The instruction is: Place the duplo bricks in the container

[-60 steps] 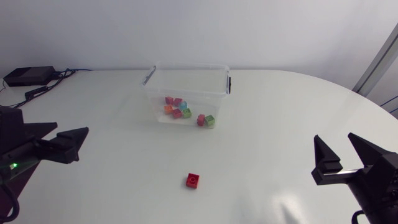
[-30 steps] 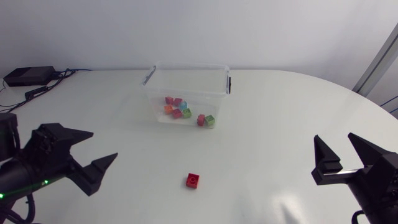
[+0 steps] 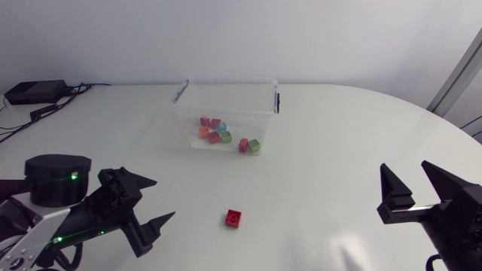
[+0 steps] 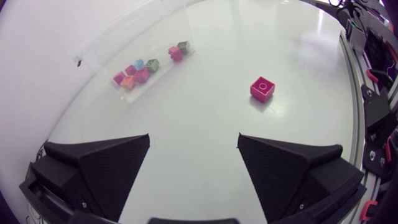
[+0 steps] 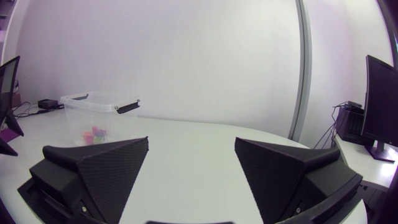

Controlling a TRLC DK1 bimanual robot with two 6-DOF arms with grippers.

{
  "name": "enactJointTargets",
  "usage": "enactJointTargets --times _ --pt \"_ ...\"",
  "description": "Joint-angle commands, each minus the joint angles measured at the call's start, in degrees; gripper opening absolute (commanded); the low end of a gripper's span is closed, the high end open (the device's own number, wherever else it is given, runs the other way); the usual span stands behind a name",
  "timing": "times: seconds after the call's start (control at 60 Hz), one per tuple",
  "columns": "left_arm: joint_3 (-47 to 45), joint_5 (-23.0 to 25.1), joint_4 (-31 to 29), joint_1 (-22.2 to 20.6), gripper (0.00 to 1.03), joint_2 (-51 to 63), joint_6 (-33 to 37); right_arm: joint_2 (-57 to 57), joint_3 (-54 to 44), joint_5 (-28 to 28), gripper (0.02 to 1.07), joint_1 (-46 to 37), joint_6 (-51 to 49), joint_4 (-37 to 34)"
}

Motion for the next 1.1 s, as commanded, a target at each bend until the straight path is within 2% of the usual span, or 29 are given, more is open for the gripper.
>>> enactJointTargets --times 0.0,0.183,0.383,0.55,0.783,0.933,1.083 --pt "1.7 1.2 2.3 -1.4 0.99 6.2 2.2 -0.4 -1.7 -0.1 1.02 -0.2 -0.7 -0.4" --pt "7.2 3.3 5.2 -3.1 0.99 18.0 5.0 -0.4 -1.7 -0.1 1.02 -0.2 -0.7 -0.4" --pt "10.8 9.1 10.0 -4.1 0.99 25.7 5.0 -0.4 -1.7 -0.1 1.02 -0.2 -0.7 -0.4" --pt "11.4 11.4 13.0 -6.0 0.99 30.2 5.6 -0.4 -1.7 -0.1 1.02 -0.2 -0.7 -0.4" --pt "13.8 14.2 11.5 -6.2 0.99 34.8 9.7 -0.4 -1.7 -0.1 1.02 -0.2 -0.7 -0.5" --pt "15.1 14.3 11.5 -8.5 0.99 38.4 10.4 -0.4 -1.7 -0.1 1.02 -0.2 -0.7 -0.4" --pt "16.3 15.7 10.1 -9.0 0.99 40.8 12.9 -0.4 -1.7 -0.1 1.02 -0.2 -0.7 -0.4"
